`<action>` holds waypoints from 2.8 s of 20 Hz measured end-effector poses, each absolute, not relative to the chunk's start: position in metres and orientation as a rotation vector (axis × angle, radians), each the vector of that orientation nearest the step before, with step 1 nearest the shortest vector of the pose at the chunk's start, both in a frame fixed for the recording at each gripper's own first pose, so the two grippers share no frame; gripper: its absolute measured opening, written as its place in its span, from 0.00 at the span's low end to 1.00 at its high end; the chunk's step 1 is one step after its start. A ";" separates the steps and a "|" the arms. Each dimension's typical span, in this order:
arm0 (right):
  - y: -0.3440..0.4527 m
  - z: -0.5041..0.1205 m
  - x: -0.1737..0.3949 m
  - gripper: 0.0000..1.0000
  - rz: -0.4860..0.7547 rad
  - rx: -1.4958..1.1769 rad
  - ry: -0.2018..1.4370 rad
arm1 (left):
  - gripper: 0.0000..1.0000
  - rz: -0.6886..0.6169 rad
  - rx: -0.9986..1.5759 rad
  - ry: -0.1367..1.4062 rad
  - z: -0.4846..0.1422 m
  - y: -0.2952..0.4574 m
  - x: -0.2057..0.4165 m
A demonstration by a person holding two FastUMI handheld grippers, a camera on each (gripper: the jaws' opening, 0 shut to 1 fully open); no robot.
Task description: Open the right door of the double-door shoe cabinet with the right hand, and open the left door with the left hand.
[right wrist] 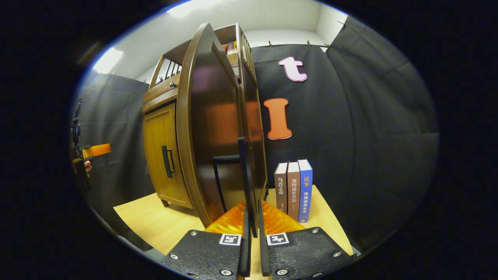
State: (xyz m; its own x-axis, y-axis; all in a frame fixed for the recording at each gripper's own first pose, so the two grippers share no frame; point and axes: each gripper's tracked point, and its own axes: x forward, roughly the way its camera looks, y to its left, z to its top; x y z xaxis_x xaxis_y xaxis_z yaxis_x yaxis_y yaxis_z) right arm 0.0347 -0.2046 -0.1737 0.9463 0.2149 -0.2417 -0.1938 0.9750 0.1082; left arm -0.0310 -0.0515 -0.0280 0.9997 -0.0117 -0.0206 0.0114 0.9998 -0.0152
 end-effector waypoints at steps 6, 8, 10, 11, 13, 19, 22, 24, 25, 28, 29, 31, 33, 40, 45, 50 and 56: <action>-0.218 -0.166 -0.014 0.20 0.044 0.121 0.225 | 0.95 -0.017 -0.007 0.050 -0.044 -0.053 -0.026; -0.209 -0.156 -0.029 0.07 -0.003 0.146 0.216 | 0.95 -0.037 -0.004 0.072 -0.053 -0.056 -0.020; -0.199 -0.151 -0.041 0.05 -0.047 0.167 0.226 | 0.95 -0.049 0.006 0.085 -0.059 -0.058 -0.008; -0.189 -0.145 -0.045 0.19 -0.059 0.183 0.216 | 0.95 -0.052 0.012 0.085 -0.059 -0.060 -0.001; -0.165 -0.124 -0.045 0.18 -0.053 0.205 0.166 | 0.94 -0.067 0.026 0.078 -0.061 -0.065 0.018; -0.083 -0.101 -0.045 0.06 0.051 0.088 0.137 | 0.97 -0.123 0.030 0.012 -0.054 -0.084 0.086; -0.062 -0.100 -0.046 0.24 0.083 0.086 0.133 | 0.95 -0.136 0.042 0.041 -0.074 -0.095 0.117; -0.065 -0.102 -0.046 0.46 0.066 0.087 0.139 | 0.95 -0.128 0.048 0.068 -0.089 -0.098 0.137; -0.069 -0.107 -0.047 0.56 0.052 0.089 0.148 | 0.95 -0.121 0.048 0.082 -0.098 -0.099 0.146; -0.080 -0.112 -0.052 0.88 0.018 0.099 0.158 | 0.96 -0.083 0.065 0.098 -0.112 -0.094 0.170; -0.083 -0.114 -0.055 0.88 0.011 0.103 0.163 | 0.96 -0.094 0.061 0.090 -0.114 -0.096 0.176; -0.089 -0.118 -0.057 0.88 -0.009 0.099 0.167 | 0.96 -0.107 0.064 0.087 -0.121 -0.102 0.186; -0.093 -0.119 -0.055 0.88 -0.026 0.093 0.167 | 0.98 -0.102 0.062 0.099 -0.130 -0.104 0.201; -0.080 -0.121 -0.048 0.88 -0.002 0.084 0.162 | 0.92 -0.101 0.059 0.101 -0.143 -0.101 0.221; -0.076 -0.126 -0.047 0.88 0.008 0.078 0.180 | 0.62 -0.147 0.066 0.093 -0.145 -0.117 0.220; -0.080 -0.128 -0.057 0.81 -0.007 0.063 0.189 | 0.36 -0.136 0.041 0.112 -0.147 -0.116 0.220; -0.079 -0.121 -0.068 0.88 -0.011 0.064 0.174 | 0.36 -0.116 0.046 0.146 -0.144 -0.110 0.198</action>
